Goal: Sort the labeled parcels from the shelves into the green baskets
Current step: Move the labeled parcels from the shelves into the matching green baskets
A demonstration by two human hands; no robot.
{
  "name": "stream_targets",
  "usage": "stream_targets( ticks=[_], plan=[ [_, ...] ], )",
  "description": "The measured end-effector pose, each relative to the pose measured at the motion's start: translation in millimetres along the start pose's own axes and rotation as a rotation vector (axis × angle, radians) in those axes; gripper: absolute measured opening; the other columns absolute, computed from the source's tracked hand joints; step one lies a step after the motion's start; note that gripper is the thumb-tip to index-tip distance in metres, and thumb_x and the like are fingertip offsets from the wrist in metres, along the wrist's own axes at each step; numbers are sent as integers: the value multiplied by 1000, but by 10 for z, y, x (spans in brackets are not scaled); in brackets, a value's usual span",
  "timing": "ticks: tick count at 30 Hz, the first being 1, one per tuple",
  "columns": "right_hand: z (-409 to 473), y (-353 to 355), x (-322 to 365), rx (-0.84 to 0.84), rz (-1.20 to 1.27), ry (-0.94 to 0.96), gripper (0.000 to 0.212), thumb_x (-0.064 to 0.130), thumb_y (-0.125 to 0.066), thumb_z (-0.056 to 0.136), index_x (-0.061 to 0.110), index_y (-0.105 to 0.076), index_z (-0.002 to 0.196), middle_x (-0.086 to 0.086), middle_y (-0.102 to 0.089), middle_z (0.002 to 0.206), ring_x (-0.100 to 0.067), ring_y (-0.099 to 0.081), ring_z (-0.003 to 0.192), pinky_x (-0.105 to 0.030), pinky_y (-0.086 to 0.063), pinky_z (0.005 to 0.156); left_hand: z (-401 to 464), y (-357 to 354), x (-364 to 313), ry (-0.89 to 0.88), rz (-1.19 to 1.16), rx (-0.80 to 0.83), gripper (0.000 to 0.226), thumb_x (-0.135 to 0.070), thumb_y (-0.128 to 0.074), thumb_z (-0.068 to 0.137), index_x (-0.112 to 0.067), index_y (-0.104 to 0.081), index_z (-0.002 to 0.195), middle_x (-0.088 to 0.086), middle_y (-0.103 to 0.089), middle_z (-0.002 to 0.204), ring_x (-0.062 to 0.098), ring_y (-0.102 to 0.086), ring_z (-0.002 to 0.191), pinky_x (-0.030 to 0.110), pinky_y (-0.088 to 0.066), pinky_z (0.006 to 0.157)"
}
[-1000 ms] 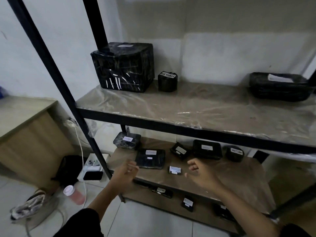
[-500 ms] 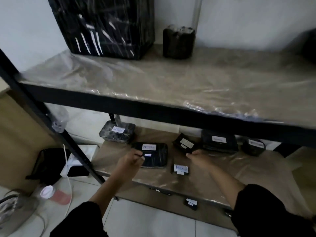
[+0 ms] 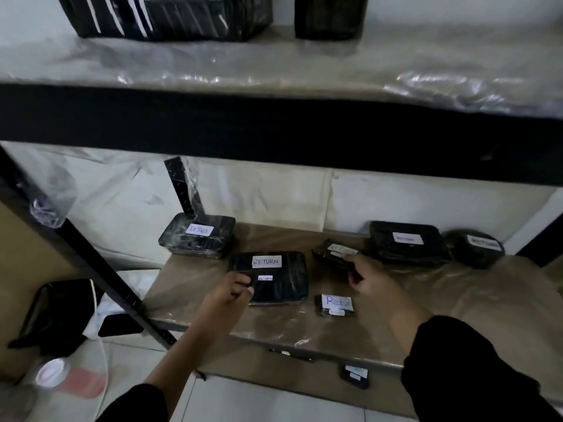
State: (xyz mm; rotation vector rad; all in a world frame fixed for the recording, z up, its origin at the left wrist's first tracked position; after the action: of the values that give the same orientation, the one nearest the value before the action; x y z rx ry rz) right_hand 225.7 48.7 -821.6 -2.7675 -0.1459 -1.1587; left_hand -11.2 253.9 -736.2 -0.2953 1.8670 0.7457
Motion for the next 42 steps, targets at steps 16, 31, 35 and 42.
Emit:
stream_targets(
  ticks=[16,31,35,42],
  plan=[
    [-3612,445,679,486,83,232,73,-3,-78,47,15,-58,114,-9,-73,104,-22,-70,94,-29,-60,72,-1686,-427,-2045,72,-463,553,29,-22,-60,84,-16,-62,112,5,-71,109,19,-69,96,29,-58,77],
    [-4389,1589,859,192,207,325,27,26,-63,87,6,-67,104,-12,-74,95,-20,-71,79,-29,-59,60,-2335,-966,-2790,-178,-70,670,28,-45,-45,92,-29,-66,101,-2,-75,92,13,-70,87,31,-51,87],
    [-4369,2442,886,52,338,329,27,26,-63,88,5,-68,104,-13,-74,95,-22,-69,83,-29,-57,59,-2362,-1568,-2958,-202,-54,661,28,-29,-40,98,-15,-62,108,7,-68,95,16,-65,81,25,-50,72],
    [-4544,4293,1032,-149,502,378,17,23,-60,89,10,-64,99,-9,-71,78,-21,-63,73,-27,-55,54,-2766,-3001,-3320,-219,-53,752,23,-19,-40,99,-14,-62,96,4,-70,85,11,-65,70,20,-45,60]
  ],
)
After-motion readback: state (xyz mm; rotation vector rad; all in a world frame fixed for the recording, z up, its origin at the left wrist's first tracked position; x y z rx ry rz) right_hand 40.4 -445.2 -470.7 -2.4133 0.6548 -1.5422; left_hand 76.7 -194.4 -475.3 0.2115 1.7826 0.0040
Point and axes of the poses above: each hand's wrist, its own z-axis towards the middle knuckle, its own y-axis out of the back of the hand, x = y × z, the point moved 9 cm from there along z, towards the middle knuckle
